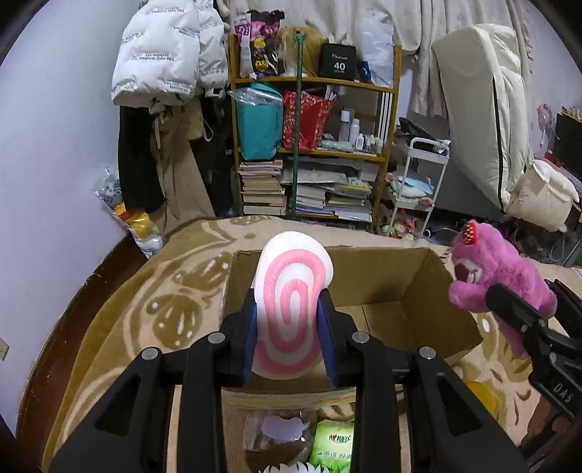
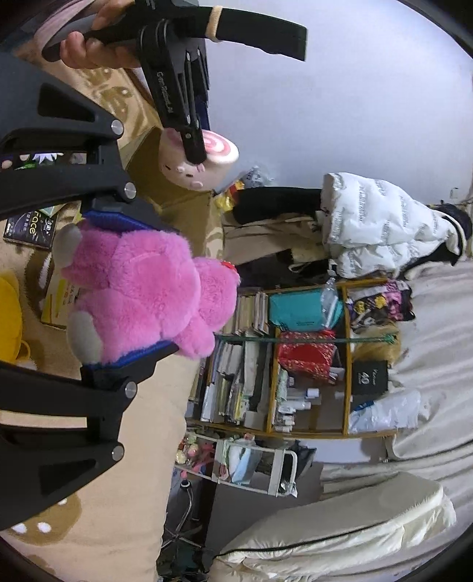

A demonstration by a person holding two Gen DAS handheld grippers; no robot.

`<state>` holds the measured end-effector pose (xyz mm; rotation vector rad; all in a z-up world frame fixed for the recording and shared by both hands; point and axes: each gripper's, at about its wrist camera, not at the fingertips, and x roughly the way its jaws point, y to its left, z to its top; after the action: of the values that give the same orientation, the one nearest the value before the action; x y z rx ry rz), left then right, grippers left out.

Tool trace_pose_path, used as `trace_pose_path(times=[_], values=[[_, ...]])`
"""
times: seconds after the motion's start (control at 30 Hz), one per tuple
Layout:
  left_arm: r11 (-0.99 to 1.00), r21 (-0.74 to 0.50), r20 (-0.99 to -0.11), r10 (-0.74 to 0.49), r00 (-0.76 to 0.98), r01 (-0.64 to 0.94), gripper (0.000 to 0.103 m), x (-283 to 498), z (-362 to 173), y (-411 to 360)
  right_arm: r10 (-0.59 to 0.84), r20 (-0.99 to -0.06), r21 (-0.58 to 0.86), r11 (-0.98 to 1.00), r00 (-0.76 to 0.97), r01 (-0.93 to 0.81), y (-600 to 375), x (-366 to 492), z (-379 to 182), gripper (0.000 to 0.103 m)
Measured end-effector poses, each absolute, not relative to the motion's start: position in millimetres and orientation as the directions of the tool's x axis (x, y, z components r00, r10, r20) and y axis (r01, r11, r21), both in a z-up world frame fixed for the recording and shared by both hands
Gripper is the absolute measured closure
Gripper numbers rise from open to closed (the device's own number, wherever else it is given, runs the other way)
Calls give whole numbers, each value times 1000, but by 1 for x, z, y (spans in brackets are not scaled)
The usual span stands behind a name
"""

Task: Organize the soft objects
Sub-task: 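Lift the swirl cushion with the left gripper while the right gripper carries the pink bear over the box, then open the left gripper over the box while the right gripper releases the pink bear inside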

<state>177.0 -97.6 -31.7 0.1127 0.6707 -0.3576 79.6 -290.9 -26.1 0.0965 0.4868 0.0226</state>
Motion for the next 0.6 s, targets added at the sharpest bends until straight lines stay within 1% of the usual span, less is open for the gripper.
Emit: trace_pose_path(times=[0.1,0.23,0.4,0.6], values=[[931,-1,-636,-283,718,366,73,182,-40,-100,53,-483,79,997,874,-17,-286,89,-32,47],[929,10,-658,-273,702,371,72,185,-51,-105,110,-504,146,988,856,-41,-285,102,-41,46],[929,41,-679,-245,692,369,71,187,-60,-111,68,-539,68,997,840,-37,-276,110,-55,45],[941,-18,-713,-249,655,337,65,193,-65,-103,82,-548,83,996,832,-44,-278,112,-59,45]])
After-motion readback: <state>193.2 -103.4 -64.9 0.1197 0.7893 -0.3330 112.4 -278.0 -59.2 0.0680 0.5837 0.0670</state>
